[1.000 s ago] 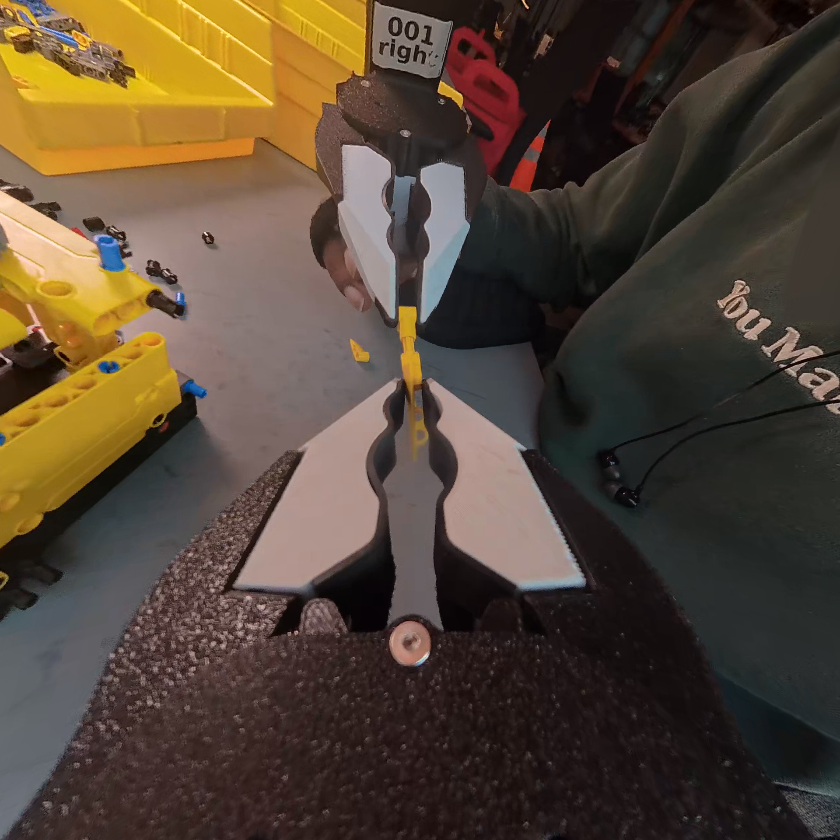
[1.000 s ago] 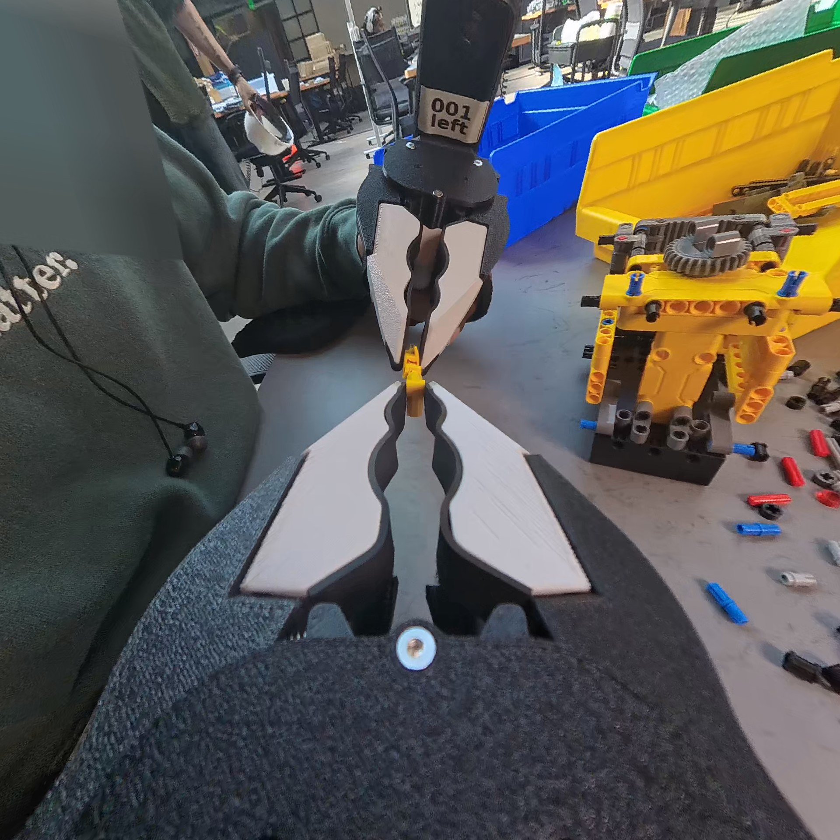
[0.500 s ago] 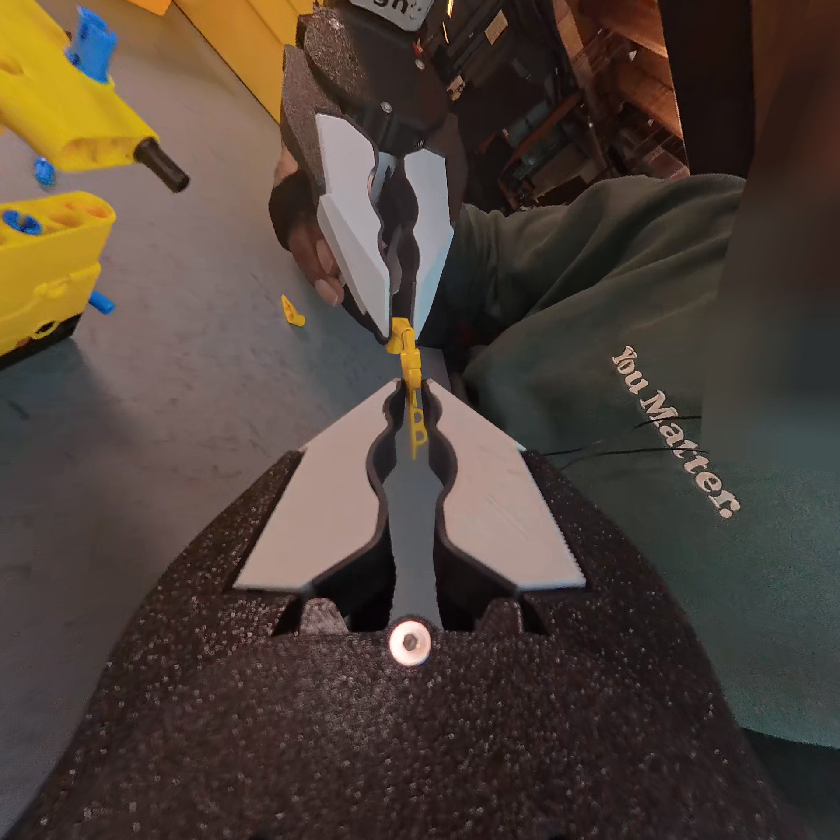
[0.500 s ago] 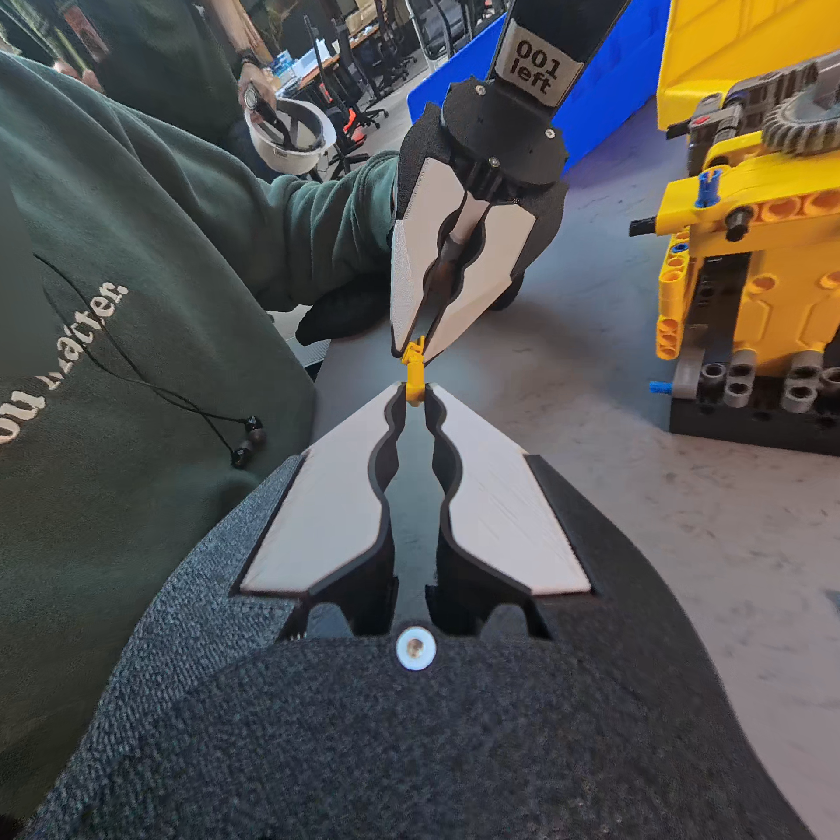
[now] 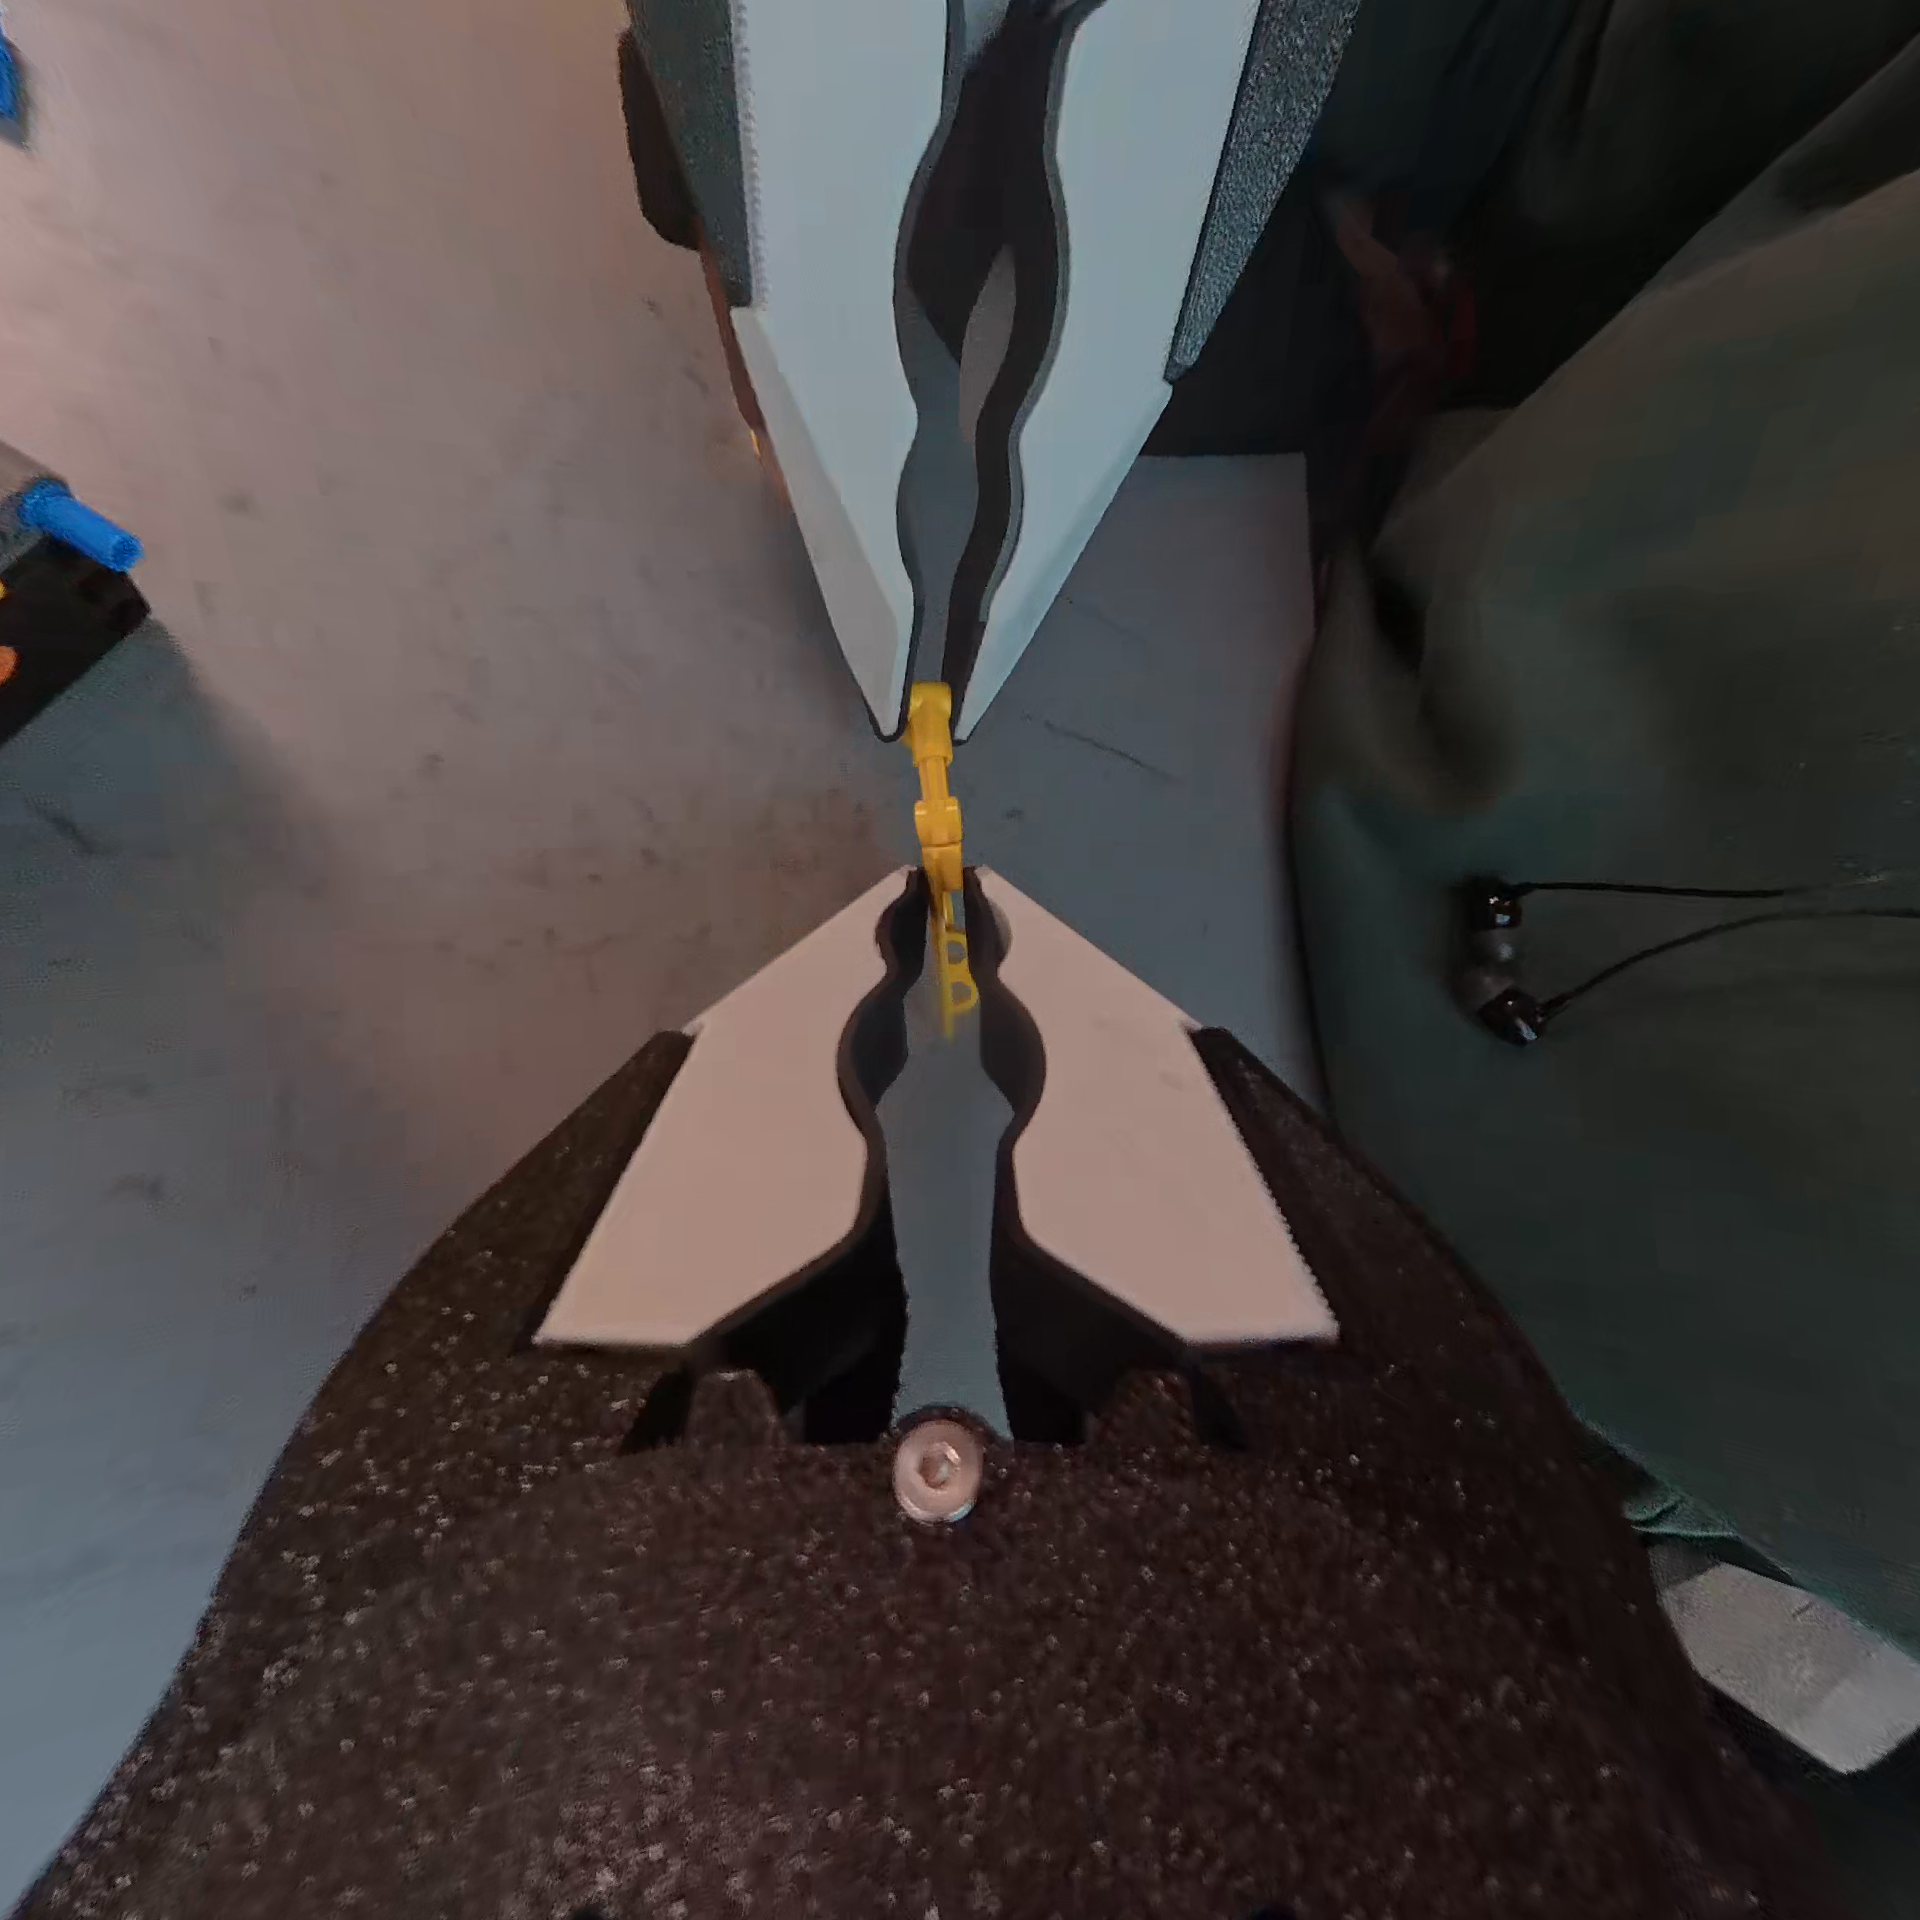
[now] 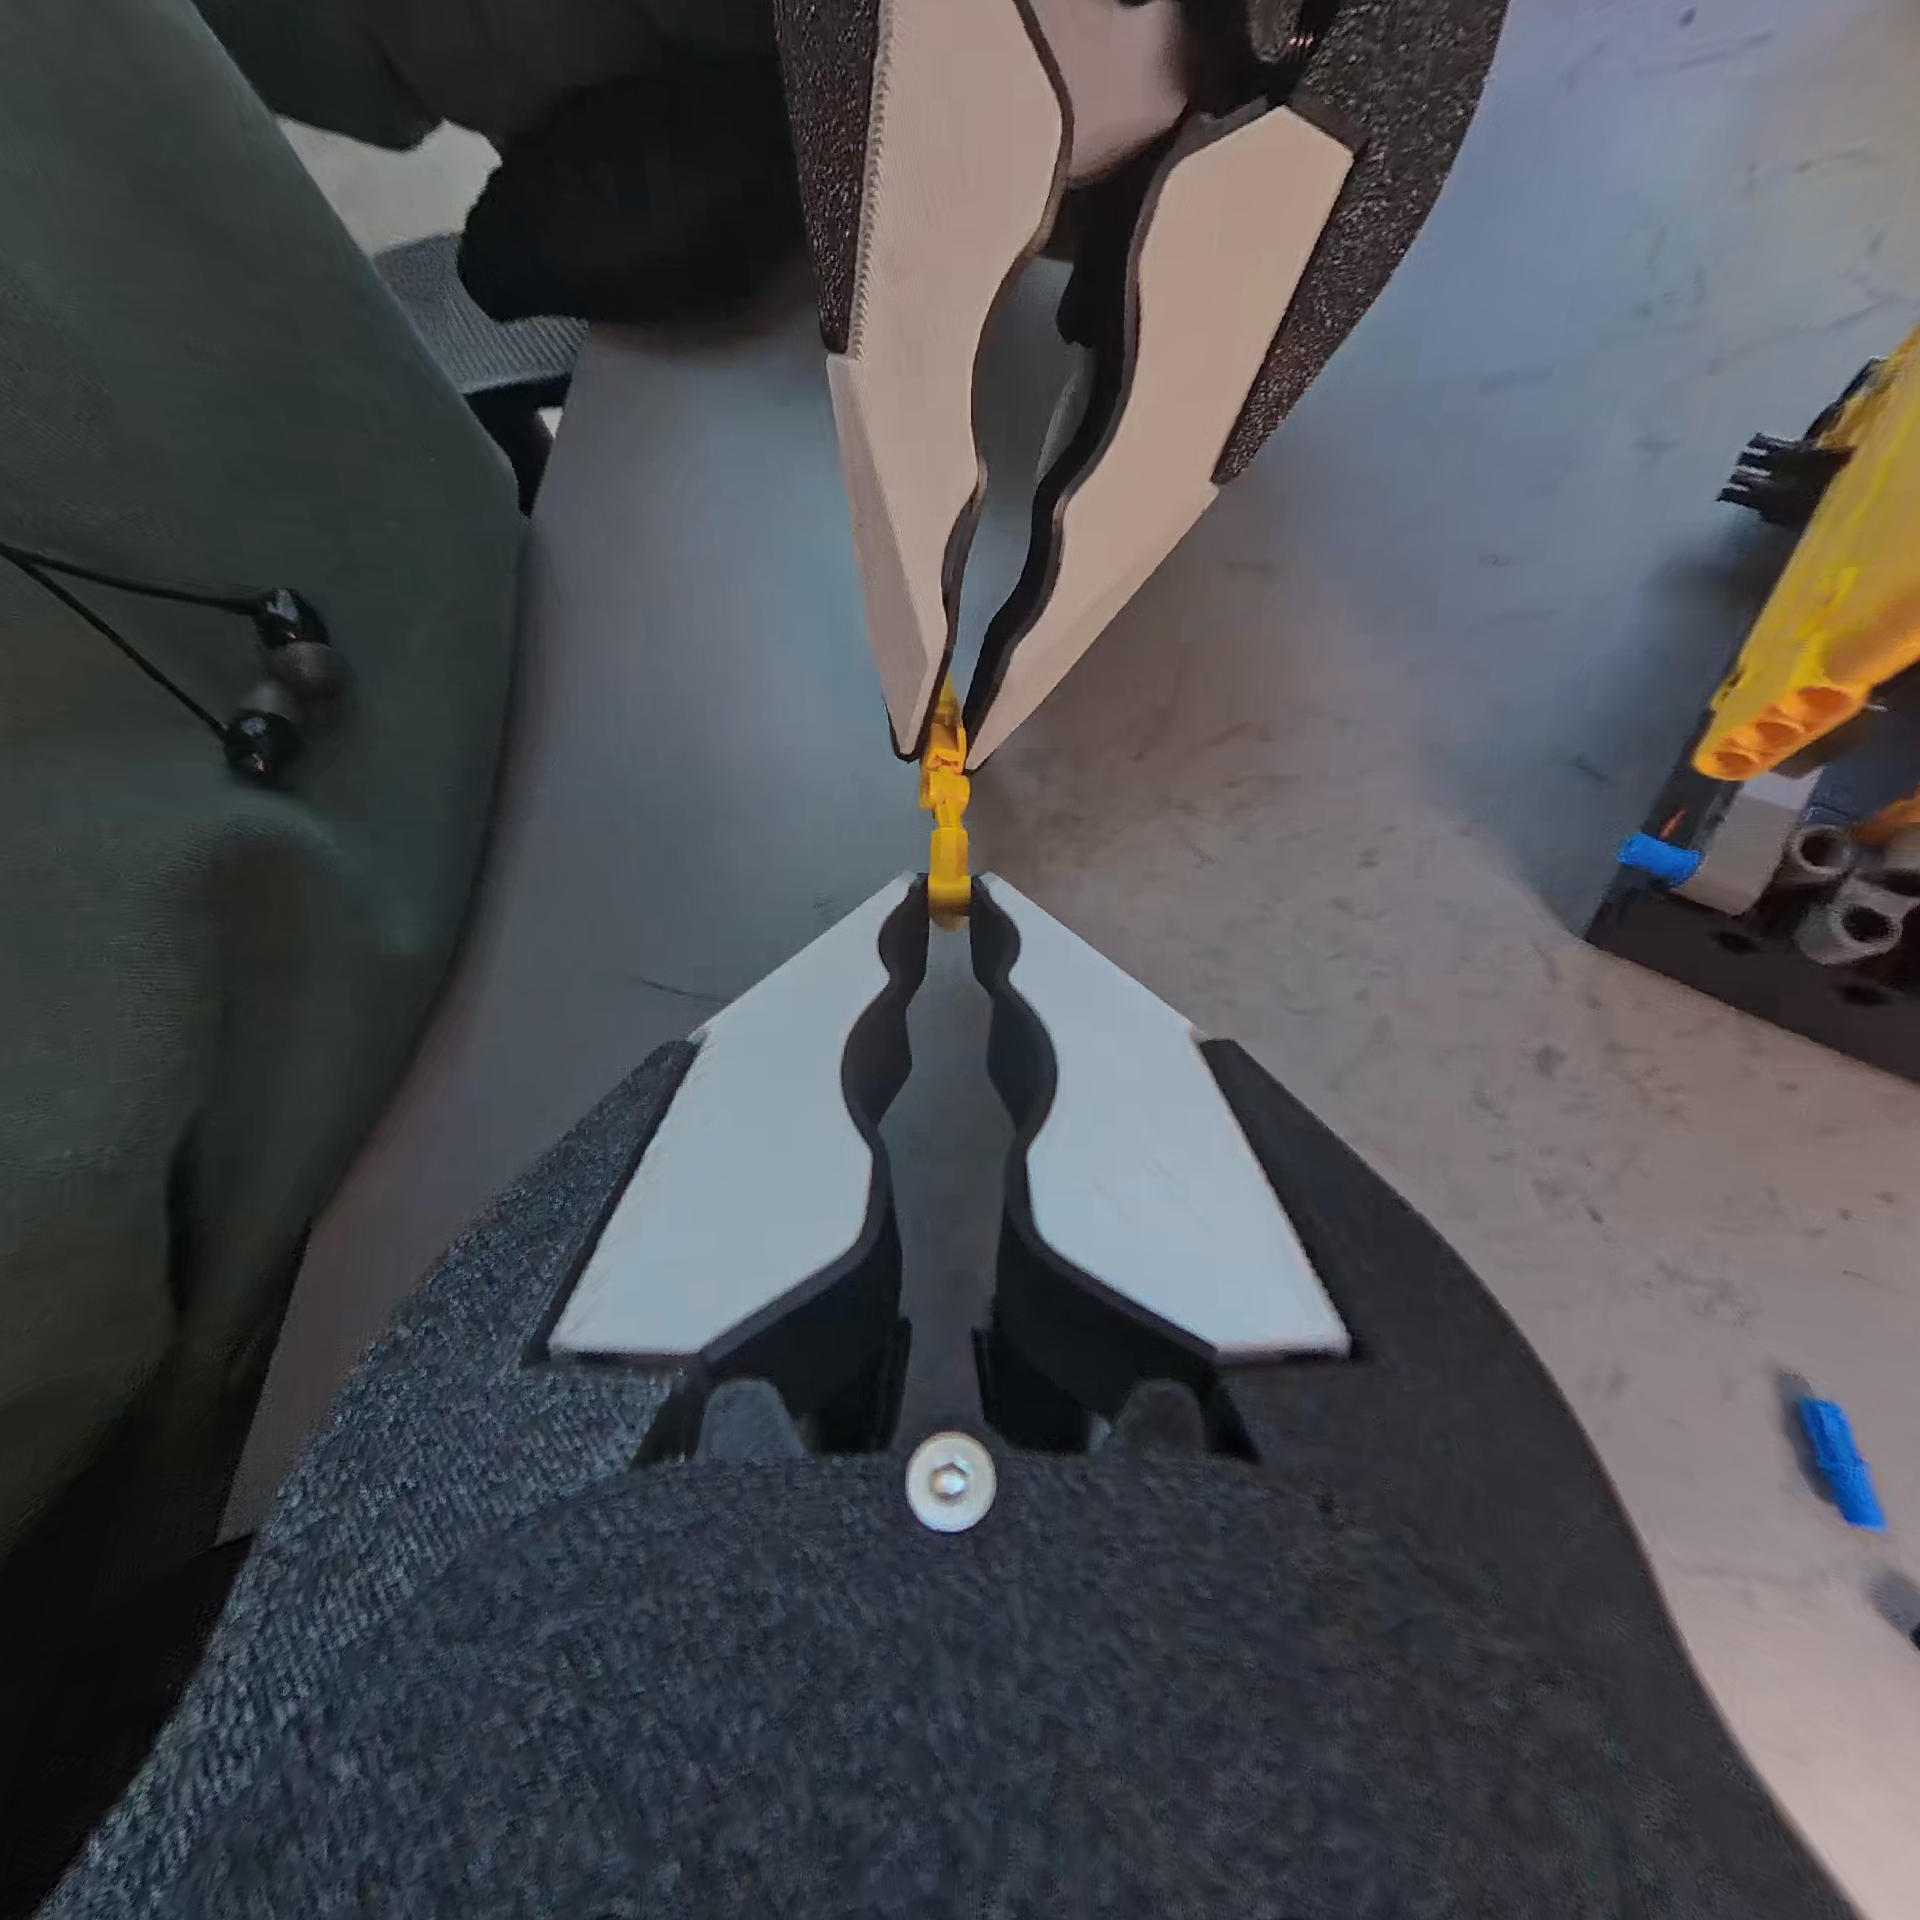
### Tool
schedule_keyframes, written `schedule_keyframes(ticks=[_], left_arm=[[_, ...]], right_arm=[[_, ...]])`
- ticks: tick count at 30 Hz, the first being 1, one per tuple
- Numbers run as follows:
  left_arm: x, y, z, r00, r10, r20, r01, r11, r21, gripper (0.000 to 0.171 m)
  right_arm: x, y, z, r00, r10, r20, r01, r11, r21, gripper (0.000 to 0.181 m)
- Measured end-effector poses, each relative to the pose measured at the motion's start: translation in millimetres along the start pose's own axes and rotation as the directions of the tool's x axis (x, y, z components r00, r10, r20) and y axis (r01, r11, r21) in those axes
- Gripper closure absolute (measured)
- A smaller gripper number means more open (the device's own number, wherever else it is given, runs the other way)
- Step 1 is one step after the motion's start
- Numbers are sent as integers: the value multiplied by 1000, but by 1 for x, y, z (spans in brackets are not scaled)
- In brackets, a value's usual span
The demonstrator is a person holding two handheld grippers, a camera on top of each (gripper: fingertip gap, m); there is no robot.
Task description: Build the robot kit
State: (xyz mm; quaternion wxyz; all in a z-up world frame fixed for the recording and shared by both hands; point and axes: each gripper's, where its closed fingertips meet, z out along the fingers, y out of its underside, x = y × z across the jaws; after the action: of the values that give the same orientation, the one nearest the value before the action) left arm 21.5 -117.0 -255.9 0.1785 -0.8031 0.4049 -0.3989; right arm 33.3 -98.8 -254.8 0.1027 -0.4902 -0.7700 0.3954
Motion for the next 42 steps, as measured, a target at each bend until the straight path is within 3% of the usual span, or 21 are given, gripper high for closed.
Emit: schedule_keyframes(ticks=[9, 12, 18, 24, 29, 34, 42], left_arm=[[3, 9, 11, 996, 75, 46, -69, 991, -114, 166], [2, 7, 12, 995, 79, 62, -72, 992, -99, 166], [4, -11, 0, 989, 110, 101, -110, 994, -2, 166], [8, -31, -21, 986, 128, 102, -145, 974, 176, 166], [13, -42, -26, 978, 168, 123, -193, 955, 226, 166], [16, -39, -16, 969, 204, 140, -225, 961, 162, 166], [13, -42, -16, 973, 180, 142, -207, 956, 208, 166]], right_arm=[[-6, 13, 7, 983, -183, -20, 172, 953, -248, 175], [-7, 15, 6, 981, -191, -24, 176, 939, -294, 175], [-6, 8, -1, 993, -95, -62, 81, 976, -200, 176], [-3, -14, -23, 995, 79, -59, -73, 992, 99, 175], [-5, -22, -35, 995, 63, -83, -46, 979, 201, 175], [-10, -14, -33, 995, 18, -94, -5, 991, 135, 175], [-6, -12, -34, 993, 18, -120, -8, 997, 82, 176]])
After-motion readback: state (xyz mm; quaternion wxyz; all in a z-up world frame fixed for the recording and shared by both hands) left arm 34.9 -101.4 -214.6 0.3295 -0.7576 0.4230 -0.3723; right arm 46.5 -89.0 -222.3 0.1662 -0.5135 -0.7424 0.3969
